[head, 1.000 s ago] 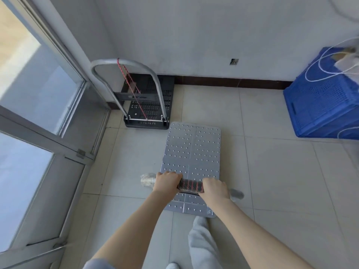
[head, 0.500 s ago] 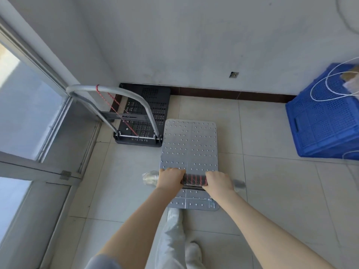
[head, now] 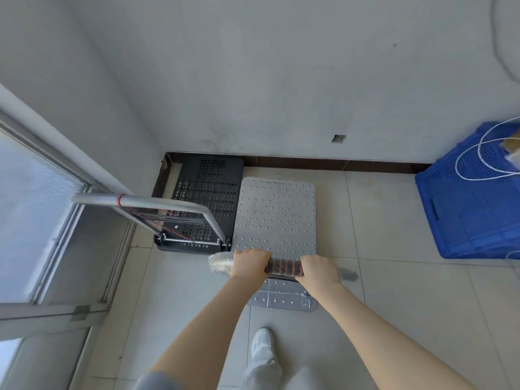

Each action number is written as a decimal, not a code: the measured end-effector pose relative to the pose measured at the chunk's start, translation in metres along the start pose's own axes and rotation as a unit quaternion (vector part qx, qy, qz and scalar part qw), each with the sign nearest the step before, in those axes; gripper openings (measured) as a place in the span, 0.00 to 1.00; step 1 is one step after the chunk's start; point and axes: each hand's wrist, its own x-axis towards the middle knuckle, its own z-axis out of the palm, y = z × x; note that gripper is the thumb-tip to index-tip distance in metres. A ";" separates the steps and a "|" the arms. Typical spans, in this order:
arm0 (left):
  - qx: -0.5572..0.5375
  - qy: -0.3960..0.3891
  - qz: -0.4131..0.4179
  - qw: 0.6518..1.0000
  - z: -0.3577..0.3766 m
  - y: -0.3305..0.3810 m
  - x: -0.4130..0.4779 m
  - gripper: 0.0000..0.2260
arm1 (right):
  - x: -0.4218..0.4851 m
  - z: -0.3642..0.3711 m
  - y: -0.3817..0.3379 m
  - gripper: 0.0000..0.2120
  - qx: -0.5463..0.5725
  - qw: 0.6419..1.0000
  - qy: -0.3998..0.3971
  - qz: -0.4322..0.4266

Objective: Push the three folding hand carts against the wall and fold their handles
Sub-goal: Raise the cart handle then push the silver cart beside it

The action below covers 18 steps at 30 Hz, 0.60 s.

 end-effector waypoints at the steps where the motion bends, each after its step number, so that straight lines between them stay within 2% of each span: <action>1: 0.001 0.001 -0.001 1.000 -0.005 -0.004 0.008 0.09 | 0.008 -0.005 -0.002 0.12 0.002 1.000 -0.001 0.002; 18: 0.000 0.021 -0.010 1.000 -0.065 -0.015 0.115 0.07 | 0.114 -0.070 0.020 0.11 0.006 1.000 0.029 -0.006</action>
